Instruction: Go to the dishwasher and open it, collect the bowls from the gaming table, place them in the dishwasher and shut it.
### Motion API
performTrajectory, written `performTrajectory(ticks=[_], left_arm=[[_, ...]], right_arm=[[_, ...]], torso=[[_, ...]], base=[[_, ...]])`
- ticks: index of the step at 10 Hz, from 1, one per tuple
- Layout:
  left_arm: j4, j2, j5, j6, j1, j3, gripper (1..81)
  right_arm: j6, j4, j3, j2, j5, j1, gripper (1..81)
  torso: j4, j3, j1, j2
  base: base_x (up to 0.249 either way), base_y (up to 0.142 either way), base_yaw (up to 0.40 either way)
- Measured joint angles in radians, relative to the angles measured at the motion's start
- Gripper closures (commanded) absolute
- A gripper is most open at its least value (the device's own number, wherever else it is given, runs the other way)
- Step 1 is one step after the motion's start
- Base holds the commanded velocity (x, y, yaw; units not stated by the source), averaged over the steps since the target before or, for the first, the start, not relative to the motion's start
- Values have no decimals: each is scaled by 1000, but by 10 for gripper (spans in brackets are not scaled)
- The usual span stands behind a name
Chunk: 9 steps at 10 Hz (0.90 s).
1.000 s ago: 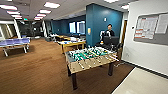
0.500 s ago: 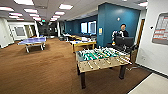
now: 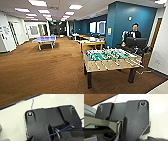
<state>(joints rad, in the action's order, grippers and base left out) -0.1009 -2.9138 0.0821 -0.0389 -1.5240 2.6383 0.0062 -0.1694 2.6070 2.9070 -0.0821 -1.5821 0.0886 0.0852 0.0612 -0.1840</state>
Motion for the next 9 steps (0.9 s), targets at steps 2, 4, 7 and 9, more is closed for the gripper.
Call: performTrajectory(ticks=[2, 4, 7, 9], left_arm=[[0, -5, 2, 1, -1, 1, 10], [0, -4, -1, 1, -5, 1, 10], [0, -4, 0, 1, -6, 1, 10], [0, -3, -2, 0, -7, 1, 10]], right_arm=[[-1, 0, 0, 0, 2, 0, 10], [-1, 0, 0, -1, -1, -3, 10], [-1, 0, 0, 0, -1, -1, 10], [-1, 0, 1, 0, -1, -1, 10]], torso=[[0, 0, 0, 0], [0, 0, 0, 0], [0, 0, 0, 0], [0, 0, 0, 0]], base=[[0, 0, 199], [0, 0, 174], [0, 0, 140], [0, 0, 43]])
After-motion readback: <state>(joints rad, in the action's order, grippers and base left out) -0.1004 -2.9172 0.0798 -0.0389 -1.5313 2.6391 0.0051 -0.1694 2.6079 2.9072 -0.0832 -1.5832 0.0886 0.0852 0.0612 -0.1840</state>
